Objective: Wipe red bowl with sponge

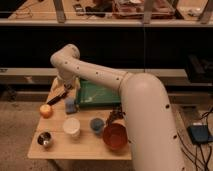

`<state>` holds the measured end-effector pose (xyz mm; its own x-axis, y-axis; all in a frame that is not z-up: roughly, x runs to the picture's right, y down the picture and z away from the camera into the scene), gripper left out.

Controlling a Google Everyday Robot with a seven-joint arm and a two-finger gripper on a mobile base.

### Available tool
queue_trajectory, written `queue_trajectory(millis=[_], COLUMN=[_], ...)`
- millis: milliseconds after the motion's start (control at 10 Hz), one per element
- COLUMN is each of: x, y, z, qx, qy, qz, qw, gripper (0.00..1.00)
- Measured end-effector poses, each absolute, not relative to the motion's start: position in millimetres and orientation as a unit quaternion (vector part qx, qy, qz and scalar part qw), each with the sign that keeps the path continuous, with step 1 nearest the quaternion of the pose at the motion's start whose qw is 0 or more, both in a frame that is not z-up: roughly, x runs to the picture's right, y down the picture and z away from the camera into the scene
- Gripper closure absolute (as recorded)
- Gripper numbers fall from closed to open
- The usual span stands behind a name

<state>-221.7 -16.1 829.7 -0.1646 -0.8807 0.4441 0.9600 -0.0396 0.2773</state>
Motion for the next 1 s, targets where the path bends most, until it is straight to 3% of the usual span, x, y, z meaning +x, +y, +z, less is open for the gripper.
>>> queue_trajectory(millis=[900, 1000], x=[-266, -271], y=[8, 12], z=[839, 840], qx=[-0.072, -0.074], qy=[-0.277, -0.283], qz=[-0.735, -0.735], qw=[0.615, 0.612], gripper=[0.20, 0.25])
